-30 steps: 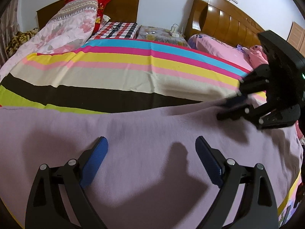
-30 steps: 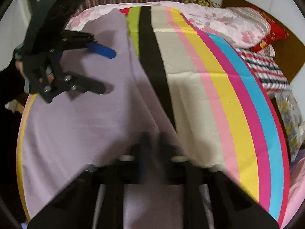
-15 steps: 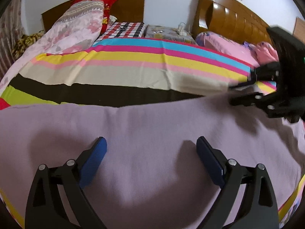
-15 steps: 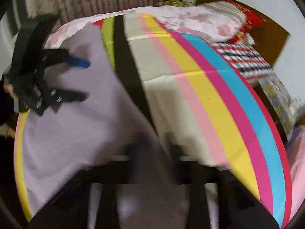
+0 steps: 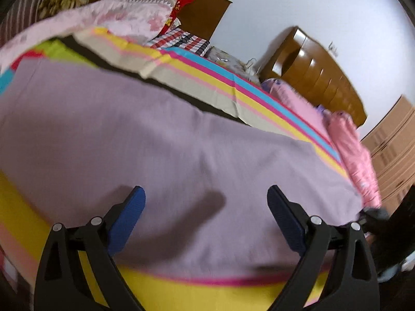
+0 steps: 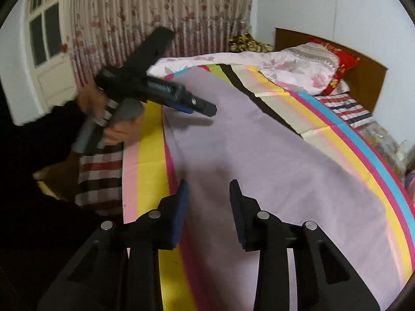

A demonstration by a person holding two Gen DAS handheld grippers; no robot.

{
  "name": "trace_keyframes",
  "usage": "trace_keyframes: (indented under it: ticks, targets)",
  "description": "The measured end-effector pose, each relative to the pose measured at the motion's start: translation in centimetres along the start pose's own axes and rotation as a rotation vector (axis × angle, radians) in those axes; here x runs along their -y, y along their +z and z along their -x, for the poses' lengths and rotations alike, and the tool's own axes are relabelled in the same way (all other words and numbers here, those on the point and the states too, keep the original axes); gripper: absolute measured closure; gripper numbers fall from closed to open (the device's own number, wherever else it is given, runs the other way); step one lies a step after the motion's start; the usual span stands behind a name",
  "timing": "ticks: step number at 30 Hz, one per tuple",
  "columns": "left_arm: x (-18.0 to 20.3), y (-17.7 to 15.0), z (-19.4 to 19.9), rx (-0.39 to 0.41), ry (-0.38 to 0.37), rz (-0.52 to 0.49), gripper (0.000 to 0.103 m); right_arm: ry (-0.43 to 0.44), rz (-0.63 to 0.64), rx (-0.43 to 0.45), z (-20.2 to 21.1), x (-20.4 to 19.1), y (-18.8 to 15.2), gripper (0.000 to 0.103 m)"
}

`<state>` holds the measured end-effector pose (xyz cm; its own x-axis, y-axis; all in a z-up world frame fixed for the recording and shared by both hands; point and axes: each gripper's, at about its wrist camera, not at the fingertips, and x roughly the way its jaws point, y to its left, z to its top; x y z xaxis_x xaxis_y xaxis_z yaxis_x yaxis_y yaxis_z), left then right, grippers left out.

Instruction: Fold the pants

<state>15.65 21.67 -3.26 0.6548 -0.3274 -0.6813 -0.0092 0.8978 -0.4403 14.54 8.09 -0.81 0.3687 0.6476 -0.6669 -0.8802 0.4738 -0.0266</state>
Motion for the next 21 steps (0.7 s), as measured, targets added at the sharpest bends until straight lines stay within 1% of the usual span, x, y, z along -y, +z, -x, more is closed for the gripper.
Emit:
trace_keyframes:
  ticks: [3, 6, 8, 11, 15, 17, 19, 20, 21]
  targets:
    - [-0.3, -1.9, 1.3, 0.021, -0.02, 0.039, 0.01, -0.017, 0.002, -0.007, -1.5, -1.8, 0.0, 0.075]
    - [-1.0, -3.3, 2.2, 0.02, -0.022, 0.068, 0.01, -0.054, 0.015, 0.0, -2.8, -2.9, 0.8, 0.075]
    - [-1.2, -4.2, 2.9, 0.02, -0.023, 0.074, 0.01, -0.084, 0.037, -0.025, -4.1, -2.9, 1.1, 0.076]
    - [-1.8, -5.1, 3.5, 0.026, -0.011, 0.085, 0.01, -0.123, 0.055, -0.07, -5.8, -2.8, 1.2, 0.083]
    - [-2.8, -5.7, 4.4, 0.044, -0.021, 0.109, 0.01, -0.18, 0.123, -0.126, -7.6, -3.6, 1.0, 0.084]
    - [-3.2, -5.6, 4.5, 0.052, -0.023, 0.109, 0.01, -0.199, 0.16, -0.139, -8.0, -4.1, 0.8, 0.084]
    - [-3.6, -5.4, 4.4, 0.053, -0.023, 0.115, 0.01, -0.221, 0.206, -0.13, -8.2, -4.6, 0.7, 0.088]
    - [-3.9, -5.5, 4.5, 0.054, -0.023, 0.121, 0.01, -0.232, 0.22, -0.129, -8.3, -4.7, 0.7, 0.097]
    - [-4.0, -5.5, 4.5, 0.057, -0.026, 0.127, 0.01, -0.243, 0.232, -0.126, -8.2, -4.9, 0.7, 0.098]
